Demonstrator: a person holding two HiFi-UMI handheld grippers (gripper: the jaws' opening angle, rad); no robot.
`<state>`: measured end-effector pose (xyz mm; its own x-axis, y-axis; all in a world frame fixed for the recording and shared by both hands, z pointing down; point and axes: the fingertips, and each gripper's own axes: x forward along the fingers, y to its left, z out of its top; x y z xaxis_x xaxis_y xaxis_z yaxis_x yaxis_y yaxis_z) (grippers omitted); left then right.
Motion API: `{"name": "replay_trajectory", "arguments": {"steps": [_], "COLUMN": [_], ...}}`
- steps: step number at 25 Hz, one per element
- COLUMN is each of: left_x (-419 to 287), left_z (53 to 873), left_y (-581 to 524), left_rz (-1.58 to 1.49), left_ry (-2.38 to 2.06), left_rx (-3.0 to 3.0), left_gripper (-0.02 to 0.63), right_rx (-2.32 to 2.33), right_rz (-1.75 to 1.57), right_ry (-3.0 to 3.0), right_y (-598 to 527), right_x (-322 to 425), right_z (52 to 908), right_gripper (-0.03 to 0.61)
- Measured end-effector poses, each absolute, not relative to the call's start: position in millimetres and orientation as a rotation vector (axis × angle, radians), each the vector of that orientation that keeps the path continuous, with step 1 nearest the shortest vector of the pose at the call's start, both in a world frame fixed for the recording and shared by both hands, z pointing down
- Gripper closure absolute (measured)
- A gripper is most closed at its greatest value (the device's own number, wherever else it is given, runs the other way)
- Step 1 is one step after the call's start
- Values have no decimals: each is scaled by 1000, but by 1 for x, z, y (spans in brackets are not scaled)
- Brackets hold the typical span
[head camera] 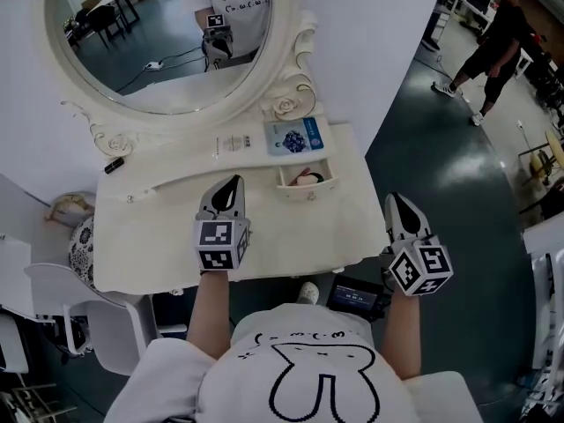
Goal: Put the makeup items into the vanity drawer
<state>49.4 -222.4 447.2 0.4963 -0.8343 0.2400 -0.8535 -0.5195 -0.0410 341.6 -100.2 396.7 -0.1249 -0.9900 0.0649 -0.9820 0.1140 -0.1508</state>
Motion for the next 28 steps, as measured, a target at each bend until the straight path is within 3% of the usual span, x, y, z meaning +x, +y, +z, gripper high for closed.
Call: {"name": "replay_trajectory", "arguments": {"steps": [28], "left_x": [17], "left_z": [419], "left_y": [-203], "left_rz": [282], "left_ry": [-1441], "left_rx": [2721], "left_gripper": [603], "right_rx": [-2102], "right_rz": [-158], "right_ry": [2344], "right_y": [-72], "right_x": [293], "right_z": [378], "right_gripper": [568]}}
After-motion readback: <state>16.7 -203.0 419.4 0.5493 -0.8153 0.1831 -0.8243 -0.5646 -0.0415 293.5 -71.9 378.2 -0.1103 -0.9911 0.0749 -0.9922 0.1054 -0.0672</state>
